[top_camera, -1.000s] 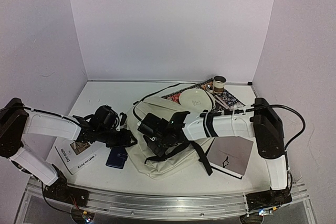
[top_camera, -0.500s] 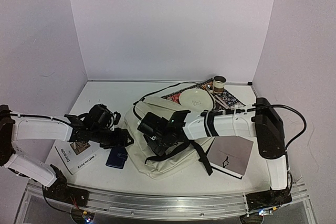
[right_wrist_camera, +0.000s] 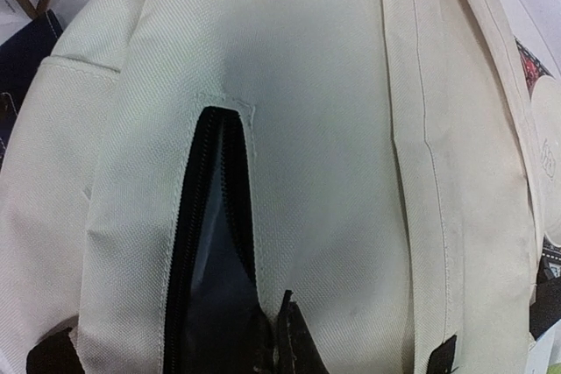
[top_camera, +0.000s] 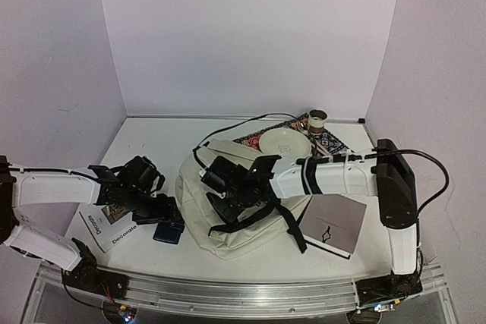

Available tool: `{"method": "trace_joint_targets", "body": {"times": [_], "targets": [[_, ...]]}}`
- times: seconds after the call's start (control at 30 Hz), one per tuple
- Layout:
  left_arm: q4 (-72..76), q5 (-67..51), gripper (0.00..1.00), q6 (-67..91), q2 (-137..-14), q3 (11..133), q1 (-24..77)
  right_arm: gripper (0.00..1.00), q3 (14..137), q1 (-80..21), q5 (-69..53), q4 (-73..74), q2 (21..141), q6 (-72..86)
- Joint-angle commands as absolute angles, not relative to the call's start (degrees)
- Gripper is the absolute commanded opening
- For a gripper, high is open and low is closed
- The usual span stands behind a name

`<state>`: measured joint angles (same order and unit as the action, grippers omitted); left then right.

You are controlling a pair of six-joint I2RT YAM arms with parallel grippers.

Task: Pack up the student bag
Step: Pick up the pocket on the back of the student bag, then pick up the card case from the center of the board.

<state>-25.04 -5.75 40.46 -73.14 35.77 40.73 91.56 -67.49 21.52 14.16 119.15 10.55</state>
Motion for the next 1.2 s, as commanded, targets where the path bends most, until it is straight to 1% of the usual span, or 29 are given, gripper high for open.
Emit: {"method": "trace_joint_targets", "body": {"times": [0.0, 0.1, 0.2, 0.37, 0.5, 0.67, 0.87, 0.97, 1.1, 1.17], "targets": [[-30.38, -6.26, 0.79, 38.98, -73.60, 37.02, 40.25, 0.00, 90.38, -67.37, 20.96, 12.35, 114.97, 10.99], [-32.54, -6.22, 0.86, 38.77, -73.49, 37.39, 40.23, 0.00, 89.96, -67.34, 20.58, 11.76, 114.96, 10.99], [-33.69, -5.77, 0.89, 38.97, -73.04, 36.95, 39.96, 0.00, 89.73, -67.37, 20.02, 11.06, 114.96, 10.99], [-33.39, -6.50, 0.87, 38.31, -74.07, 36.62, 38.43, 0.00, 89.12, -67.38, 19.30, 10.17, 114.70, 10.81], [-30.79, -10.08, 0.79, 36.54, -75.49, 36.20, 36.06, 0.00, 88.78, -67.35, 18.79, 9.91, 114.55, 10.75], [-26.09, -16.42, 0.66, 34.85, -76.41, 33.61, 32.38, 0.00, 87.98, -67.32, 18.53, 9.37, 114.10, 10.72], [-23.25, -19.11, 0.55, 34.45, -77.66, 31.55, 30.83, 0.00, 87.29, -67.37, 17.65, 8.57, 113.99, 10.57], [-22.19, -19.86, 0.48, 34.22, -78.43, 30.93, 30.55, 0.00, 87.32, -67.37, 17.35, 8.23, 113.99, 10.46], [-20.55, -21.55, 0.44, 34.28, -79.15, 29.51, 30.15, 0.00, 87.25, -67.35, 17.06, 7.72, 114.15, 10.37], [-20.14, -22.53, 0.41, 34.56, -78.68, 28.86, 30.15, 0.00, 87.22, -67.33, 16.74, 7.50, 114.27, 10.29]]}}
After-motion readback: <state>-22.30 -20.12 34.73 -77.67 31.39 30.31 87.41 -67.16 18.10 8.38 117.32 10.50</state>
